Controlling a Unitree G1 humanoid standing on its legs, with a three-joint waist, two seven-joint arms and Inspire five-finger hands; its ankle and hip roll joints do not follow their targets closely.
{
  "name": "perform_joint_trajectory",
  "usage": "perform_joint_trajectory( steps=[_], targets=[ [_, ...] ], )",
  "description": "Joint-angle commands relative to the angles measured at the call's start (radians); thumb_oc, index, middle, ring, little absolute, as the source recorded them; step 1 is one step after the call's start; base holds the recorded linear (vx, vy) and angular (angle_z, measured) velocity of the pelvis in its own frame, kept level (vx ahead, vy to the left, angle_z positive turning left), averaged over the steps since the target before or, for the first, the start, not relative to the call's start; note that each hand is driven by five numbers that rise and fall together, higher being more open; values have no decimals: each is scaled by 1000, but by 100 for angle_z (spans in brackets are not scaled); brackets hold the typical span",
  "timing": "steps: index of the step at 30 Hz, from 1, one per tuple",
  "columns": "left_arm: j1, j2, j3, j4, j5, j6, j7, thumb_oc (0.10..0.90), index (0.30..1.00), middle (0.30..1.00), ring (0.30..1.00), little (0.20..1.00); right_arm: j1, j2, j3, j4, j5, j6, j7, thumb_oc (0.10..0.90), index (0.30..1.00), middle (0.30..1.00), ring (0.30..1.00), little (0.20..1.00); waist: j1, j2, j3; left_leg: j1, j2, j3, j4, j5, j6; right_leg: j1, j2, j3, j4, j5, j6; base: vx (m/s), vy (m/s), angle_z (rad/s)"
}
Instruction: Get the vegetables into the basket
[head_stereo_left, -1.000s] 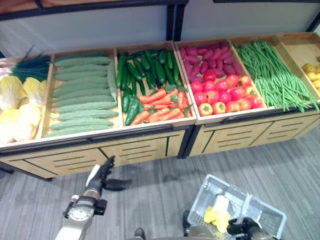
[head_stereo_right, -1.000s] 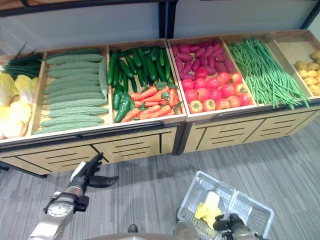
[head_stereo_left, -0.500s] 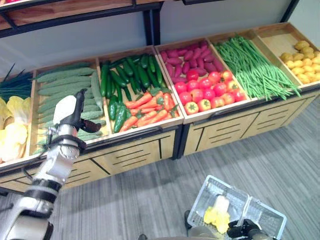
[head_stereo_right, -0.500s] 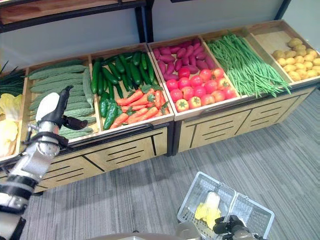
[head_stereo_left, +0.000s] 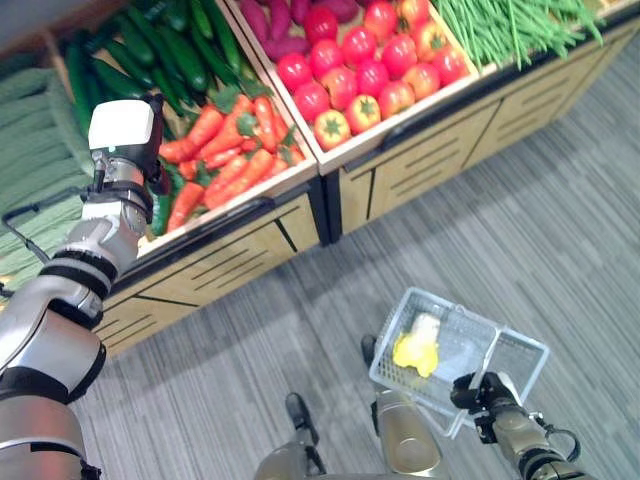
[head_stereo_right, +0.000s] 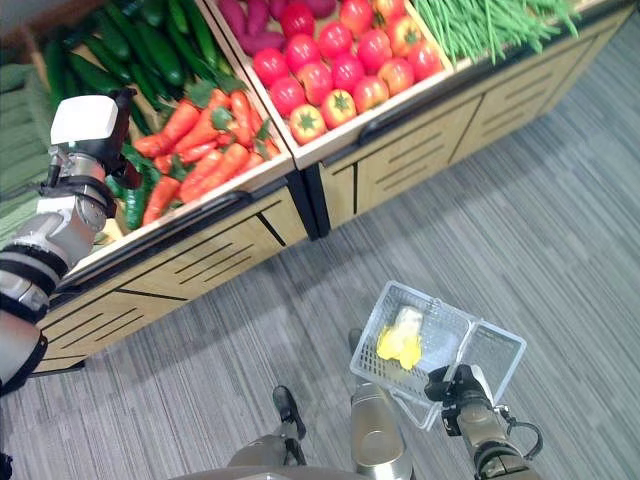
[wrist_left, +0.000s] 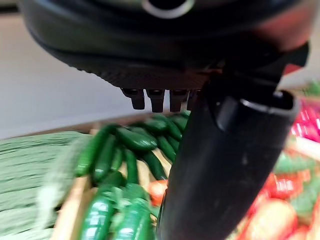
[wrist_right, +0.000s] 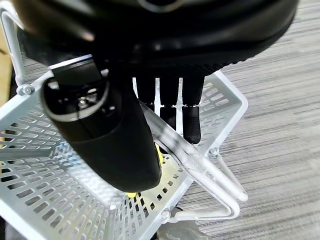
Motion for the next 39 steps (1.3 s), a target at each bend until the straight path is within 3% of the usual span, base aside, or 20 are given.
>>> perform_joint_trajectory(
  steps=[1,6,11,14,18,27,29,39],
  targets=[
    [-176,74,51,88,11,23,53,900,1000,1000,1000,1000,80,1,126,60,-11,23,-7,400,300,300,300,300,10,-17,-58,-20,53,-80,2,24,-63,-23,-44,40,73,-64,132,7,-26,-40],
    [-222,44,1,173,22,19,33,900,1000,1000,1000,1000,59,7,146,54,20,10,-15,400,300,300,300,300,1,-17,-58,-48,69,-56,2,33,-75,-58,-34,57,53,-46,132,28,-25,-23],
    [-221,30,13,221,7,21,26,900,1000,1000,1000,1000,53,12,150,49,40,4,-22,400,300,300,300,300,-3,-16,-58,-58,73,-43,2,33,-79,-78,-30,64,43,-36,131,25,-6,-8],
    [-189,9,87,290,-79,23,9,900,1000,1000,1000,1000,50,20,157,46,51,7,-23,400,300,300,300,300,-5,-15,-60,-66,73,-37,2,34,-81,-90,-26,66,37,-32,128,18,-6,-9],
    [-198,3,107,309,-123,18,-14,900,1000,1000,1000,1000,58,24,159,44,64,14,-18,400,300,300,300,300,-7,-14,-55,-75,74,-43,2,37,-83,-97,-26,61,34,-30,124,19,-19,-1],
    [-216,0,87,307,-130,17,-20,900,1000,1000,1000,1000,73,29,165,38,78,5,-15,400,300,300,300,300,-5,-19,-54,-115,78,-59,2,42,-86,-130,-29,40,32,-22,123,0,-15,2],
    [-214,-6,80,305,-119,18,-26,400,300,300,300,300,73,31,163,37,85,1,-15,400,300,300,300,300,-4,-22,-52,-122,79,-61,2,42,-87,-135,-28,38,31,-21,123,0,-1,2],
    [-215,-1,55,285,-96,18,-30,400,300,300,300,300,67,33,175,34,89,-2,-17,400,300,300,300,300,8,-38,-50,-133,76,-76,2,42,-83,-155,-20,41,31,-13,120,0,2,1]
  ],
)
